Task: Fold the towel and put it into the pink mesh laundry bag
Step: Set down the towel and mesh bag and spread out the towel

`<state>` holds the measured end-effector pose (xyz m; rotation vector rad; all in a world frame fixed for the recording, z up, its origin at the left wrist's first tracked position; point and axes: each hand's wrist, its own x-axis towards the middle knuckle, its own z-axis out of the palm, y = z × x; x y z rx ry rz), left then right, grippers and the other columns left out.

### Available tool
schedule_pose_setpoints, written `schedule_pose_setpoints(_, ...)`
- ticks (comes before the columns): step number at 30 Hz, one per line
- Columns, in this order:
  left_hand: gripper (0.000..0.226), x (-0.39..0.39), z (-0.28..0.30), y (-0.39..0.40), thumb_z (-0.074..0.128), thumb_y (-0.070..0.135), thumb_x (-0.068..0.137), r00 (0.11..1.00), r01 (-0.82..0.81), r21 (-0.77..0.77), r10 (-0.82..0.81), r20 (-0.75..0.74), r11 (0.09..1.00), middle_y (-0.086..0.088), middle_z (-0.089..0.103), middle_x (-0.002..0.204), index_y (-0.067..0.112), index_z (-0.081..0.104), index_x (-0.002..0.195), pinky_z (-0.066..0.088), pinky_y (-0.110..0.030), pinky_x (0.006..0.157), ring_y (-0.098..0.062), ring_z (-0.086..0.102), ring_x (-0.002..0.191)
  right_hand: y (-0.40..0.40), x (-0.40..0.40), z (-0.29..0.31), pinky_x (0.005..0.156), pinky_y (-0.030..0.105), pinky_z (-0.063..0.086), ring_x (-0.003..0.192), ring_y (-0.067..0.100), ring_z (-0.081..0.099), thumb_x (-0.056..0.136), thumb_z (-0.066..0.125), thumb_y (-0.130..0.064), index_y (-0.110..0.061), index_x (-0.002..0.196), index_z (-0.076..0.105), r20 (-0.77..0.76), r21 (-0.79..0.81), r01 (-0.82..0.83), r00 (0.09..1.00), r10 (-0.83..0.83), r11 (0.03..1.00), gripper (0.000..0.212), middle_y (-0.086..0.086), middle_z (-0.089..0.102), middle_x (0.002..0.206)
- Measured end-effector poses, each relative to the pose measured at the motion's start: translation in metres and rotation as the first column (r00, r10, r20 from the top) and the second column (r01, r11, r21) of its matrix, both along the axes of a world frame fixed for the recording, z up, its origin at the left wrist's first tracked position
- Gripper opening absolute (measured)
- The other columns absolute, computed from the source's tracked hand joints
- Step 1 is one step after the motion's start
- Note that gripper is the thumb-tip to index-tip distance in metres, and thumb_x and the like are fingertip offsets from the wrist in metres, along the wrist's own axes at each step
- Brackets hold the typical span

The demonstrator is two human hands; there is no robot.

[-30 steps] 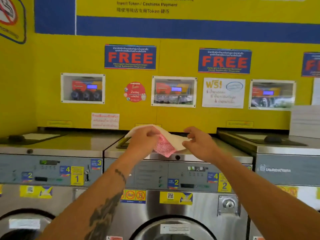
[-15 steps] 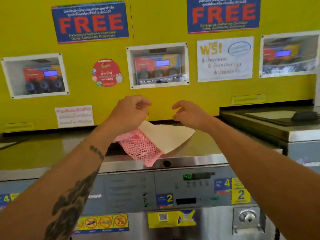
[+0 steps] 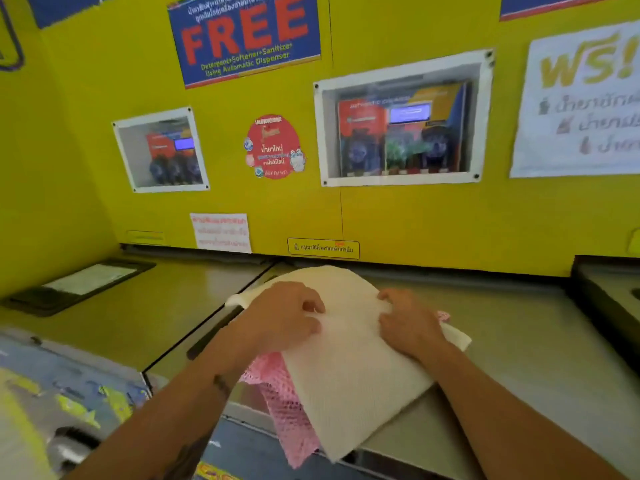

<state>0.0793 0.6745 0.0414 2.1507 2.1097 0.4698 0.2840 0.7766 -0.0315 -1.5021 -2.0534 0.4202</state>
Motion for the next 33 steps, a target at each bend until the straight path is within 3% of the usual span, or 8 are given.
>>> schedule_pose_setpoints(5, 0.014, 0.008, -0.003, 0.005, 0.072, 0.021, 0.081, 0.997, 0.046, 0.148, -0.055, 0.056, 0.988, 0.015, 0.065, 0.089, 0.035, 0.07, 0.079, 0.049, -0.03, 0.081, -0.008, 0.059, 0.09, -0.007, 0.013, 0.007, 0.101, 0.045, 0.042, 0.11, 0.02, 0.056, 0.086, 0.056, -0.014, -0.028, 0.115, 0.063, -0.115, 0.158, 0.06, 0.992, -0.042, 0.986, 0.033, -0.003, 0.063, 0.118)
schedule_pose_setpoints(12, 0.009, 0.051, 0.052, 0.031, 0.069, 0.016, 0.081, 0.946, 0.241, 0.428, -0.31, 0.099, 0.871, 0.011, 0.065, 0.084, 0.023, 0.075, 0.08, 0.051, -0.039, 0.08, -0.011, 0.06, 0.083, -0.009, 0.047, 0.051, 0.08, 0.036, 0.052, 0.088, 0.014, 0.062, 0.085, 0.058, -0.014, -0.026, 0.088, 0.067, -0.354, 0.206, 0.217, 0.926, -0.134, 0.954, 0.015, -0.007, 0.068, 0.092)
schedule_pose_setpoints(16, 0.006, 0.091, 0.054, 0.051, 0.065, 0.023, 0.08, 0.866, 0.343, 0.559, -0.485, 0.123, 0.755, 0.007, 0.062, 0.082, 0.022, 0.07, 0.08, 0.05, -0.045, 0.077, -0.016, 0.059, 0.082, -0.014, 0.102, 0.089, 0.074, 0.037, 0.053, 0.082, 0.018, 0.062, 0.084, 0.059, -0.016, -0.024, 0.084, 0.067, -0.303, 0.247, 0.34, 0.917, -0.262, 0.907, 0.011, -0.005, 0.068, 0.086)
schedule_pose_setpoints(19, 0.005, 0.118, 0.031, 0.066, 0.065, 0.022, 0.086, 0.796, 0.486, 0.394, -0.581, 0.168, 0.78, 0.007, 0.061, 0.094, 0.027, 0.066, 0.087, 0.049, -0.044, 0.086, -0.014, 0.058, 0.093, -0.025, 0.156, 0.102, 0.072, 0.037, 0.053, 0.082, 0.025, 0.063, 0.076, 0.057, -0.02, -0.025, 0.08, 0.064, -0.011, 0.173, 0.432, 0.9, -0.437, 0.885, 0.009, -0.001, 0.068, 0.086)
schedule_pose_setpoints(22, 0.014, 0.127, 0.006, 0.082, 0.066, 0.027, 0.09, 0.772, 0.609, 0.09, -0.614, 0.162, 0.788, 0.006, 0.058, 0.112, 0.028, 0.065, 0.104, 0.043, -0.032, 0.095, -0.012, 0.055, 0.11, -0.042, 0.192, 0.089, 0.071, 0.035, 0.051, 0.088, 0.028, 0.063, 0.078, 0.055, -0.029, -0.019, 0.098, 0.063, 0.412, -0.011, 0.51, 0.786, -0.461, 0.86, 0.023, 0.009, 0.066, 0.102)
schedule_pose_setpoints(25, 0.018, 0.123, -0.009, 0.095, 0.067, 0.034, 0.088, 0.79, 0.61, -0.074, -0.598, 0.136, 0.789, 0.011, 0.056, 0.109, 0.034, 0.062, 0.106, 0.045, -0.031, 0.092, -0.01, 0.055, 0.108, -0.053, 0.188, 0.06, 0.095, 0.039, 0.048, 0.12, 0.028, 0.055, 0.087, 0.062, -0.044, -0.023, 0.136, 0.049, 0.314, -0.075, 0.445, 0.86, -0.402, 0.893, 0.054, 0.01, 0.053, 0.138)
schedule_pose_setpoints(28, 0.022, 0.117, -0.017, 0.101, 0.067, 0.038, 0.086, 0.794, 0.608, -0.14, -0.595, 0.122, 0.782, 0.013, 0.059, 0.113, 0.037, 0.064, 0.107, 0.048, -0.031, 0.092, -0.007, 0.056, 0.104, -0.058, 0.15, 0.032, 0.114, 0.048, 0.03, 0.142, 0.023, 0.034, 0.085, 0.056, -0.062, -0.044, 0.144, 0.036, 0.119, -0.133, 0.275, 0.958, -0.26, 0.952, 0.065, -0.003, 0.035, 0.156)
schedule_pose_setpoints(33, 0.024, 0.1, -0.012, 0.096, 0.067, 0.035, 0.087, 0.778, 0.627, -0.132, -0.61, 0.149, 0.768, 0.012, 0.061, 0.114, 0.034, 0.065, 0.111, 0.047, -0.028, 0.087, -0.006, 0.058, 0.103, -0.055, 0.116, 0.006, 0.116, 0.061, 0.007, 0.151, 0.029, 0.008, 0.083, 0.04, -0.074, -0.05, 0.148, 0.018, 0.457, -0.29, 0.351, 0.868, -0.194, 0.89, 0.073, -0.002, 0.011, 0.165)
